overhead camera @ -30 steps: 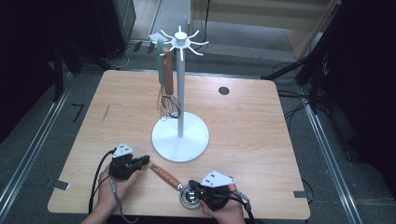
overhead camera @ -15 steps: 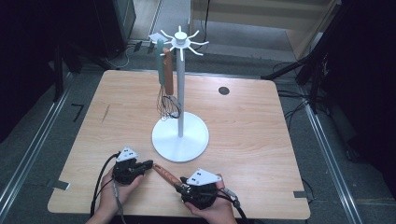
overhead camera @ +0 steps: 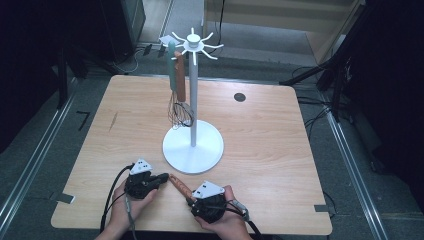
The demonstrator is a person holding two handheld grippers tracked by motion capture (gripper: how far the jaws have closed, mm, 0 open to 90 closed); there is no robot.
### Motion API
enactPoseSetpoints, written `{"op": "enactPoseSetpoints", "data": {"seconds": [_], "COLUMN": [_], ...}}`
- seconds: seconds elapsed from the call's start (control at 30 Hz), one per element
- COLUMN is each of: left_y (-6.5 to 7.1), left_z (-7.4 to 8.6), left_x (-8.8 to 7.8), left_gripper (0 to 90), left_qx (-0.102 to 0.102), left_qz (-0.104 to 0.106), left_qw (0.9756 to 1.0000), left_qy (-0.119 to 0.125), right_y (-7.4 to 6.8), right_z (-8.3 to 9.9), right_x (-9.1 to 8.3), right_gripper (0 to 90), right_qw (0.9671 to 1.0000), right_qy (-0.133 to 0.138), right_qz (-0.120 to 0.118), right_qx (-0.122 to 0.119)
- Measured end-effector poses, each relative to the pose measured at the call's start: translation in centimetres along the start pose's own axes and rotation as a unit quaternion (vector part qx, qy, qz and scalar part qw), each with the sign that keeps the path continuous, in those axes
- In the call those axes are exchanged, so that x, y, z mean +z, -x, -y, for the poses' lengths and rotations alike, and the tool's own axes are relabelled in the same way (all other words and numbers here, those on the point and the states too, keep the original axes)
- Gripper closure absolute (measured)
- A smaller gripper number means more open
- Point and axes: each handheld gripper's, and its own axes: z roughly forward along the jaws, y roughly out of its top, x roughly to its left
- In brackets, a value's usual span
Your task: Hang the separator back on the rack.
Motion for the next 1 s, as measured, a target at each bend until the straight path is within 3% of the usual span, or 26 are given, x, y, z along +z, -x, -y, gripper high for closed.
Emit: {"op": "enactPoseSetpoints", "data": {"seconds": [0.27, 0.37, 0.43, 0.53, 0.67, 0.8, 0.97, 1.0], "left_y": [-0.7, -1.5, -2.0, -2.9, -3.6, -3.3, -3.0, -3.0], "left_z": [-0.1, -0.1, 0.0, 0.0, 0.2, 0.3, 0.2, 0.2], "left_x": [-0.5, -1.0, -1.4, -1.8, -2.0, -1.9, -1.7, -1.6], "left_gripper": [85.9, 71.2, 60.3, 55.0, 55.5, 64.9, 70.0, 70.8], "left_qx": [-0.006, -0.01, -0.012, -0.027, -0.042, -0.033, -0.026, -0.023], "left_qz": [0.003, -0.002, -0.018, -0.024, -0.022, -0.011, -0.012, -0.01], "left_qw": [0.9998, 0.9991, 0.9982, 0.9974, 0.9968, 0.9978, 0.9983, 0.9984], "left_qy": [0.016, 0.041, 0.056, 0.063, 0.064, 0.057, 0.051, 0.051], "right_y": [-0.4, -0.5, -0.5, -0.2, 0.6, 1.4, 2.1, 2.2], "right_z": [-0.1, -0.2, -0.2, -0.3, 0.1, 0.7, 1.1, 1.0], "right_x": [0.1, 0.1, 0.1, 0.0, -0.5, -1.3, -1.8, -1.8], "right_gripper": [69.7, 69.9, 70.0, 70.1, 70.0, 69.8, 68.3, 61.4], "right_qw": [0.9998, 0.9997, 0.9997, 0.9998, 0.9998, 0.9996, 0.9997, 0.9994], "right_qy": [-0.002, -0.004, -0.006, -0.011, -0.017, -0.021, -0.022, -0.025], "right_qz": [0.018, 0.022, 0.022, 0.016, 0.004, -0.004, -0.011, -0.009], "right_qx": [-0.008, -0.004, -0.004, -0.006, -0.011, -0.017, 0.008, 0.024]}}
